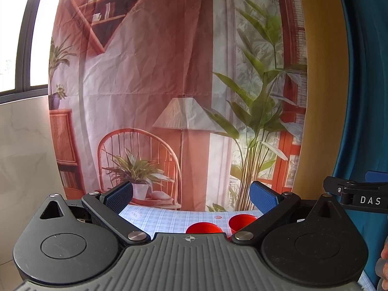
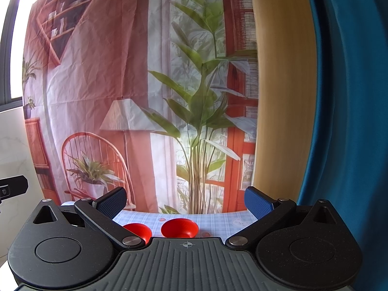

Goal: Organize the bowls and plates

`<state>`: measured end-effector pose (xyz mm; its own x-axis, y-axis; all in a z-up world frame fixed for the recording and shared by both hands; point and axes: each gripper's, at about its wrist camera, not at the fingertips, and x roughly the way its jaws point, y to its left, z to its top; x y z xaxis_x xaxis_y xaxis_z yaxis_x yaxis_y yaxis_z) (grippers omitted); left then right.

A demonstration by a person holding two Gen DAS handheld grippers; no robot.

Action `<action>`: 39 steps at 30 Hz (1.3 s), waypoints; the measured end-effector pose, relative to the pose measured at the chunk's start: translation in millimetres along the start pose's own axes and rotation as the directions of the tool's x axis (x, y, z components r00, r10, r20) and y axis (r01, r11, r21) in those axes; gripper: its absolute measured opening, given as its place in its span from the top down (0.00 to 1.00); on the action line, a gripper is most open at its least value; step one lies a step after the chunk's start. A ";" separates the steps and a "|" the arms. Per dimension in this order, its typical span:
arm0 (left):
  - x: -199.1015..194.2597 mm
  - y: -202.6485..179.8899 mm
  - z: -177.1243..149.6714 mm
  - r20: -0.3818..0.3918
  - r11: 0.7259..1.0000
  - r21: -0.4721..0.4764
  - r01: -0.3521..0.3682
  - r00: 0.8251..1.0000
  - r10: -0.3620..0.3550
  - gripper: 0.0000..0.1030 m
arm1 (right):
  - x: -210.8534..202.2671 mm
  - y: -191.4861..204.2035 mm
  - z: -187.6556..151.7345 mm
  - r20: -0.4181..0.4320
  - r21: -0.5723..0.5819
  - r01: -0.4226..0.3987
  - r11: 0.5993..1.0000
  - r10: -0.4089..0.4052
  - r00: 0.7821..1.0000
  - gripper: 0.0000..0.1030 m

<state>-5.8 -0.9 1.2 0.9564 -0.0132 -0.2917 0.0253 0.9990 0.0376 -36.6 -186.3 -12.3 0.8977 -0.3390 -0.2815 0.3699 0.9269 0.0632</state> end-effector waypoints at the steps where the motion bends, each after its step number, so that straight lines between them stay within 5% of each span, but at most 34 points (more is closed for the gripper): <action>1: -0.1 -0.1 -0.1 0.000 1.000 0.000 -0.001 1.000 0.001 0.00 | 0.0 -0.1 0.0 0.000 0.000 0.000 1.000 0.000 1.000 0.00; 39: -3.8 -2.1 -1.8 0.007 1.000 0.000 0.008 1.000 -0.008 0.00 | -1.4 -1.0 -1.2 0.000 0.001 0.000 1.000 0.000 1.000 0.00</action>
<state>-10.0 -2.9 0.5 0.9581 -0.0214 -0.2856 0.0329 0.9988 0.0356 -38.6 -186.6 -13.1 0.8976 -0.3389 -0.2817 0.3701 0.9267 0.0645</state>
